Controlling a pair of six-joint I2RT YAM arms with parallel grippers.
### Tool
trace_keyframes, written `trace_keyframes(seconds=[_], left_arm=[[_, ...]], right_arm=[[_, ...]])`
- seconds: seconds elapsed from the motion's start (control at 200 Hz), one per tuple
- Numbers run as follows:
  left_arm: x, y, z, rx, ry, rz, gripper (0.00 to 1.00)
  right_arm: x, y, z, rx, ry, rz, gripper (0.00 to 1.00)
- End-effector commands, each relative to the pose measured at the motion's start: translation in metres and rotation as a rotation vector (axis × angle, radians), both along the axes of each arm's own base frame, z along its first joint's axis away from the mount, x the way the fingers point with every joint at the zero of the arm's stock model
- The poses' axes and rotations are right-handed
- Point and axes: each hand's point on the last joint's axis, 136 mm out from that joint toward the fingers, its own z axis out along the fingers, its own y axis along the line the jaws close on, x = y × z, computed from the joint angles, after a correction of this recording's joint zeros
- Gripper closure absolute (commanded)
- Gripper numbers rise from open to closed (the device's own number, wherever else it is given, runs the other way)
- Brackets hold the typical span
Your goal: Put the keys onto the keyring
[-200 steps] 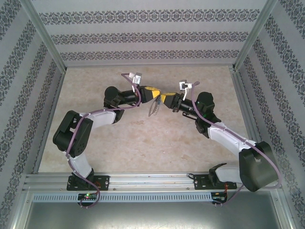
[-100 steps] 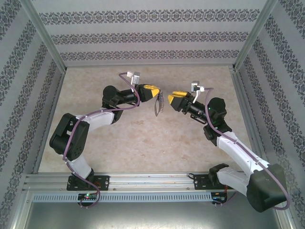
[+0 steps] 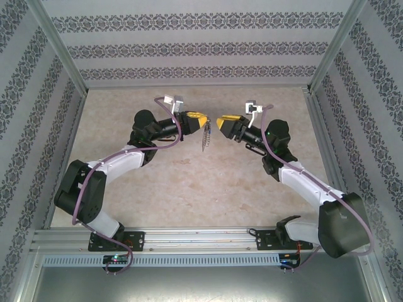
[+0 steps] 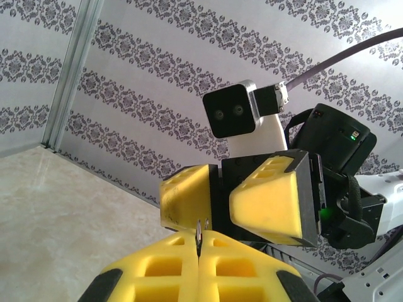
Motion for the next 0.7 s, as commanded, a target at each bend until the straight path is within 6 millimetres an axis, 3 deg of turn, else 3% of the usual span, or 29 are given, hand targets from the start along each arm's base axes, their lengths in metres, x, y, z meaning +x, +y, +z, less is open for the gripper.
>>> trace_keyframes(seconds=[0.0, 0.425, 0.694], left_arm=[[-0.002, -0.002, 0.007, -0.025, -0.018, -0.016, 1.00], [-0.002, -0.003, 0.014, -0.053, -0.006, -0.033, 1.00], [-0.005, -0.004, 0.020, -0.088, 0.001, -0.066, 1.00]], right_arm=[[-0.008, 0.010, 0.031, 0.052, -0.098, 0.064, 0.48], [-0.006, 0.027, 0.032, 0.097, -0.100, 0.117, 0.59], [-0.010, 0.032, 0.029, 0.098, -0.097, 0.133, 0.60]])
